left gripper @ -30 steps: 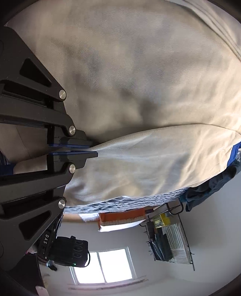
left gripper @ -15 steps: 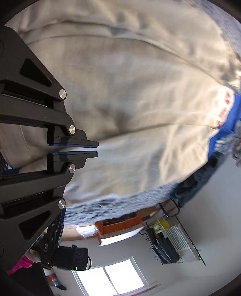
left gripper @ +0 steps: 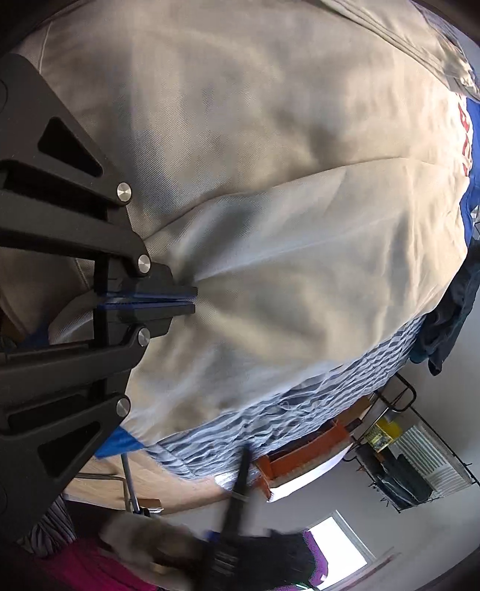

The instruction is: Fold large clothes

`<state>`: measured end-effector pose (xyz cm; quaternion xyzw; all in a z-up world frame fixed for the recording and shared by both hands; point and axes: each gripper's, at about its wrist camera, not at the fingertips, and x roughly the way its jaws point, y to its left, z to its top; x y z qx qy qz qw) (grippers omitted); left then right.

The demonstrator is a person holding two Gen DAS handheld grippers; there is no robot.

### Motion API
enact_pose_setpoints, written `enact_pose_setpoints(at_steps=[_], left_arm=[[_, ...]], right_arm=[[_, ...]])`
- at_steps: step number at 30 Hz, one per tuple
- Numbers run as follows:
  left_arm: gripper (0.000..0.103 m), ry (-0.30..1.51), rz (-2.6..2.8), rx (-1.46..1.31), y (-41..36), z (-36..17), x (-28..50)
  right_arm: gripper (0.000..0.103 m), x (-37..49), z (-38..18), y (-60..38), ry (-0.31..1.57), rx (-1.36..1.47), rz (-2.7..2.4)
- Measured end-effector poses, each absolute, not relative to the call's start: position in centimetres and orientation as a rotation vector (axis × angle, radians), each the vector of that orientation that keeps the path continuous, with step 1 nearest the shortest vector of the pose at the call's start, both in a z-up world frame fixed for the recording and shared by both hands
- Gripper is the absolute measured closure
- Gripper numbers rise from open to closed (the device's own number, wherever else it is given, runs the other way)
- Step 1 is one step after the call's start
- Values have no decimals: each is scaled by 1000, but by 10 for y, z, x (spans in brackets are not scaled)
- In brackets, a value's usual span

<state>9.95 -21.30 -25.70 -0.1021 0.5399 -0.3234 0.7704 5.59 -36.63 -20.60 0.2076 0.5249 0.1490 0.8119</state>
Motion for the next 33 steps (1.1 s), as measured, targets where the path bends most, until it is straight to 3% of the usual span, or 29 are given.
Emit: enact_pose_setpoints(at_steps=[6, 17, 21, 25, 28, 33], left_arm=[[103, 1119, -718, -254, -208, -237, 86], [103, 1134, -741, -207, -221, -250, 81], [103, 1137, -753, -210, -219, -257, 81], [103, 1129, -768, -206, -216, -257, 78], [103, 1145, -775, -223, -215, -255, 80], [103, 1106, -799, -254, -213, -234, 82]], right_arm=[[75, 130, -167, -358, 915, 295, 277], [80, 295, -228, -304, 1005, 155, 296], [81, 319, -264, -301, 1072, 140, 266], [81, 315, -258, -307, 1089, 204, 264], [77, 292, -242, -326, 1092, 323, 310], [55, 205, -220, -361, 1067, 398, 323]])
